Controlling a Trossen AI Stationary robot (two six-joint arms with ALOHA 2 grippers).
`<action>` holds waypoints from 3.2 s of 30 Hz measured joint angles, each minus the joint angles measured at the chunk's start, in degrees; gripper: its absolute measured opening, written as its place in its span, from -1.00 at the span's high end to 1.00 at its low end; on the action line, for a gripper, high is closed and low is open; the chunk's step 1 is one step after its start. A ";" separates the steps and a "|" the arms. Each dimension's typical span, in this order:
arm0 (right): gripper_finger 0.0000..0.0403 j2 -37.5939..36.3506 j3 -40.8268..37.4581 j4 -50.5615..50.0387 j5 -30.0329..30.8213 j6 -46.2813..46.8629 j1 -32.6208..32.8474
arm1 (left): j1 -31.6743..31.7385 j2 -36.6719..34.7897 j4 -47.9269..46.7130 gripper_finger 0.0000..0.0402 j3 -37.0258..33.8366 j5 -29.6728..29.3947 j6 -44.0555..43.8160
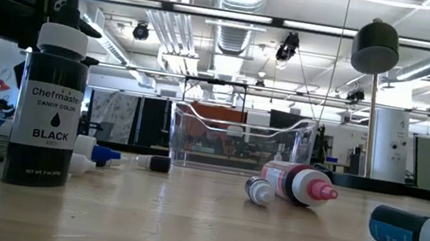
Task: Pick & Place food coloring
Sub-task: Put the big purple food coloring bottle into the transparent bin, then put the big pink food coloring bottle into the transparent bin
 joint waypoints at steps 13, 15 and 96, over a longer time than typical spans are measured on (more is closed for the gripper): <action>0.47 -0.02 0.02 -0.70 0.03 12.14 -0.39 | 0.01 -0.01 0.00 0.07 0.00 0.02 0.00; 0.46 -0.15 0.02 -1.04 -0.02 16.86 -1.30 | 0.00 -0.01 0.00 0.07 -0.01 0.01 0.00; -0.16 3.04 17.14 4.33 8.67 -34.66 -41.11 | 0.01 0.01 0.00 0.07 0.00 0.00 -0.01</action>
